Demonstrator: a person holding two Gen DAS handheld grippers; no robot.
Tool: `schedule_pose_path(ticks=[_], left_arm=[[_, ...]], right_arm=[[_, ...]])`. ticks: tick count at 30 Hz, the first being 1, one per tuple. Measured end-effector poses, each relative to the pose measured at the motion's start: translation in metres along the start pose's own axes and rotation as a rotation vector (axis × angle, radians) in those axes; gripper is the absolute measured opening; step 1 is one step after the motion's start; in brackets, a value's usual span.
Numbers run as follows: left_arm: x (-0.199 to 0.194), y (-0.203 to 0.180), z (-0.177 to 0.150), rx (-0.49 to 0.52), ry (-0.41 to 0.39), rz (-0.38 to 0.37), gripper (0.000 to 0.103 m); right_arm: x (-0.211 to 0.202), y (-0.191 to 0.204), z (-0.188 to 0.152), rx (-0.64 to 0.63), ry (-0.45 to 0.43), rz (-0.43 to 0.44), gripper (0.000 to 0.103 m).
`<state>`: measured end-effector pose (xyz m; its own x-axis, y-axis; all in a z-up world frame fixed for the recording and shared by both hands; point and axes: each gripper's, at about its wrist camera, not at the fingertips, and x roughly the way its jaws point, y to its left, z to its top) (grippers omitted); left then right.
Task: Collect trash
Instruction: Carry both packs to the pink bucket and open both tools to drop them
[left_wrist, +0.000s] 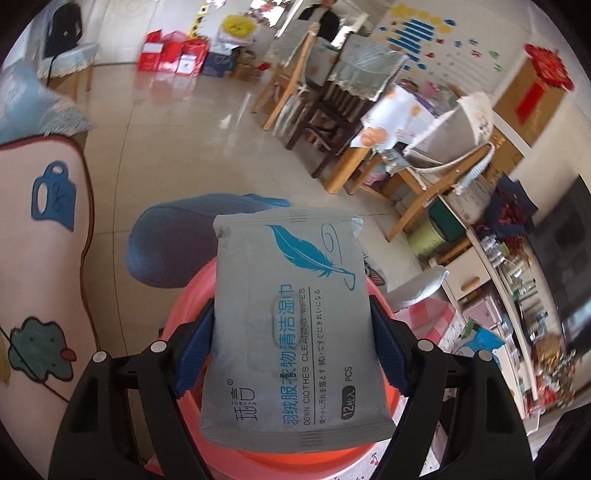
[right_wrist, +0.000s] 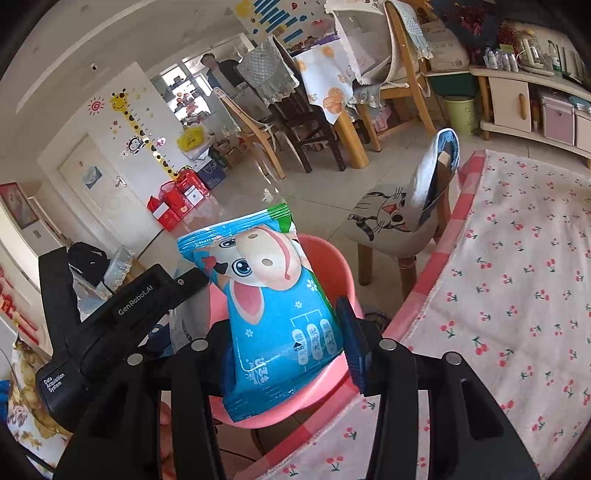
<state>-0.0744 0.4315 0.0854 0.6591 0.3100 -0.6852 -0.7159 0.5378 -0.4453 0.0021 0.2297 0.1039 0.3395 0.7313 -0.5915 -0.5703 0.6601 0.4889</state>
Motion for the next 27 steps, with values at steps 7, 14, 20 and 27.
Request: schedule_pose_path(ticks=[7,14,20,27], left_arm=[[0.010,0.008,0.006,-0.030,0.015,0.047,0.081],[0.002,-0.002,0.005,0.038,-0.057,0.085,0.090],[-0.004,-0.010,0.001,0.084,-0.072,0.088,0.092],[-0.005,-0.033,-0.009,0.187,-0.073,0.058,0.093]], right_arm=[[0.032,0.009,-0.008,-0.024,0.060,-0.005,0.050],[0.013,0.009,-0.015,-0.076,0.006,-0.068,0.071],[-0.009,0.003,-0.025,-0.116,-0.036,-0.155,0.085],[-0.030,-0.015,-0.034,-0.123,-0.048,-0.219,0.089]])
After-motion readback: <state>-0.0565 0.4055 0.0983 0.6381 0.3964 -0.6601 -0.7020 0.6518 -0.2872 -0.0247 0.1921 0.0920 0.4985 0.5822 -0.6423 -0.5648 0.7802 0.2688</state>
